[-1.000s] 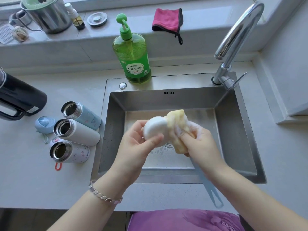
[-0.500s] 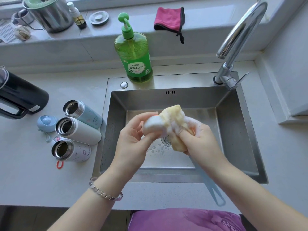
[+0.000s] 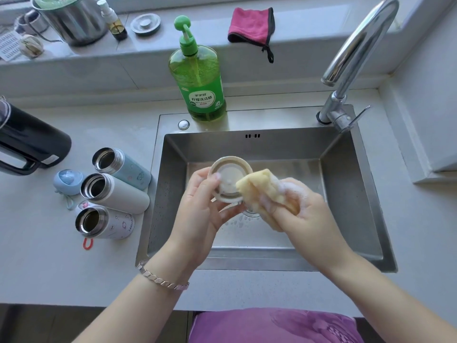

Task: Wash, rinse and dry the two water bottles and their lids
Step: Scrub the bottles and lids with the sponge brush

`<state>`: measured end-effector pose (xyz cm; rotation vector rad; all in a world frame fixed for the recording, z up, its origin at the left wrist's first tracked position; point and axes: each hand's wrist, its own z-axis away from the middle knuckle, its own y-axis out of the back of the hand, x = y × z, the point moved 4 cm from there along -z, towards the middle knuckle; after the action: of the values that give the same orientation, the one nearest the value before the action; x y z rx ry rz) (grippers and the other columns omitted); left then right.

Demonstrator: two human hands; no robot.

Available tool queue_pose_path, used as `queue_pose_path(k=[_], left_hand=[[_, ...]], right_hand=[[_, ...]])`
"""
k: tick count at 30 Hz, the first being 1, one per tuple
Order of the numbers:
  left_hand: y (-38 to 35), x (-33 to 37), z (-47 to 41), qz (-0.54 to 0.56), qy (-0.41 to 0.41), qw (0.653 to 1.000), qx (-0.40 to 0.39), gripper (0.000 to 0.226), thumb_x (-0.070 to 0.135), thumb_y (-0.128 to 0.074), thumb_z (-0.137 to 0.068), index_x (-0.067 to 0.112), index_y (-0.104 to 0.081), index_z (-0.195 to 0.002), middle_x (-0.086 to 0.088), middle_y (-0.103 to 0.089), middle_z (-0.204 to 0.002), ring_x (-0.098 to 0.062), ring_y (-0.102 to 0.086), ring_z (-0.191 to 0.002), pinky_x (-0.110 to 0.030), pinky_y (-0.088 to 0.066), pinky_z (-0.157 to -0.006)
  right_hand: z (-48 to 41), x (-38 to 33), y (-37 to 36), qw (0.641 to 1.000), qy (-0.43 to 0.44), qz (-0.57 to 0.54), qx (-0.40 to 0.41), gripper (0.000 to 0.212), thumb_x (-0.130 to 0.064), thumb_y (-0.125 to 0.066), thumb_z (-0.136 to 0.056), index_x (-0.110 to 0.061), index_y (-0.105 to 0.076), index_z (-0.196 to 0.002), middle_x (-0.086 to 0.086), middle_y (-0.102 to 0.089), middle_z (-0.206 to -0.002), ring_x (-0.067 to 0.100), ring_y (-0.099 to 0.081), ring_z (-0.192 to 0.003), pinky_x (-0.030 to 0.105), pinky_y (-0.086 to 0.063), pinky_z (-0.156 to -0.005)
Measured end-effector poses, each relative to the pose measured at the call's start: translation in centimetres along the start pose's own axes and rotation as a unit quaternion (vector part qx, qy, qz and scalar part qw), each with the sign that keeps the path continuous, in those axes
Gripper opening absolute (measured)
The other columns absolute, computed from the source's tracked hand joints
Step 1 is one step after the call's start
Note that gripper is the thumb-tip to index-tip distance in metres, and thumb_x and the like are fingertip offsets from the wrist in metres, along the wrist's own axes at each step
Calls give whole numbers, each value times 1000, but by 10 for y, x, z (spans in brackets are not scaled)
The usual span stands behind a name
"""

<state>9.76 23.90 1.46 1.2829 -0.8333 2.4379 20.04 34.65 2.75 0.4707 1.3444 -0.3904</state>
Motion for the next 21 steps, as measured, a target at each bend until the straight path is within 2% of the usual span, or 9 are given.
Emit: queue_pose_path(k=[1, 3, 5, 7, 9, 12, 16, 19, 21], left_hand=[[1, 0, 1, -26, -3, 1000, 4, 1, 20, -51, -90, 19, -52, -90, -5, -57, -84, -17, -61, -71, -28, -53, -56], [1, 1, 2, -76, -19, 997, -7, 15, 23, -52, -77, 21, -49, -91, -3, -56, -83, -15, -59, -69, -25, -49, -52], [-2, 3, 3, -102, -25, 994, -31, 26, 23, -48, -71, 26, -48, -97, -1, -57, -87, -15, -58, -72, -25, -48, -53], [-8, 4, 5, -102, -20, 992, -73, 37, 22, -48, -74, 37, -50, -108, 0, -58, -98, -15, -59, -75, -28, -50, -58], [-17, 4, 7, -71, -9, 992, -101, 37, 25, -50, -84, 42, -49, -117, 2, -60, -97, -13, -59, -74, -27, -51, -61], [-21, 0, 8, -31, -4, 997, -75, 30, 34, -30, -94, 32, -51, -115, 1, -58, -82, -12, -54, -68, -23, -47, -61], [-19, -2, 10, -47, 16, 997, -54, 39, 49, -32, -84, 26, -56, -105, -3, -52, -75, -13, -48, -65, -23, -43, -62], [-20, -5, 15, -55, 18, 996, -72, 42, 47, -33, -83, 19, -53, -107, -8, -56, -80, -17, -46, -59, -24, -43, -55], [-20, -4, 15, -51, 15, 996, -76, 42, 45, -32, -84, 17, -51, -109, -10, -59, -84, -18, -46, -58, -25, -43, -53]], right_hand=[[-1, -1, 1, 1000, 4, 5, 7, 20, -27, -62, -87, -34, -66, -69, -13, -57, -75, -2, -56, -64, 9, -41, -57], [-4, 1, 3, 999, 7, 25, 22, 24, -21, -60, -89, -35, -64, -69, -15, -56, -73, -2, -56, -65, 10, -42, -59], [-6, 5, 5, 999, 3, 38, 37, 20, -20, -61, -88, -33, -65, -74, -11, -59, -77, 2, -59, -69, 18, -46, -63], [-7, 7, 3, 998, 6, 42, 43, 12, -25, -65, -86, -36, -65, -82, -6, -63, -85, 8, -61, -76, 26, -49, -68], [-7, 8, 1, 997, 19, 46, 61, 14, -28, -68, -82, -42, -65, -84, -7, -63, -88, 6, -60, -80, 21, -48, -71], [-1, 7, -8, 987, 70, 114, 84, 17, -17, -70, -79, -32, -67, -85, -11, -58, -85, 5, -57, -81, 15, -44, -70], [12, 2, -22, 972, 172, 156, 33, 20, -24, -56, -80, -32, -61, -97, -11, -52, -86, 7, -55, -78, 20, -46, -66], [-6, 1, -9, 974, 140, 169, 56, 32, -11, -57, -75, -39, -58, -92, -12, -49, -83, 8, -53, -76, 24, -45, -63], [-13, 4, -3, 976, 103, 179, 74, 32, -15, -58, -77, -45, -56, -87, -13, -49, -81, 8, -52, -75, 26, -45, -63]])
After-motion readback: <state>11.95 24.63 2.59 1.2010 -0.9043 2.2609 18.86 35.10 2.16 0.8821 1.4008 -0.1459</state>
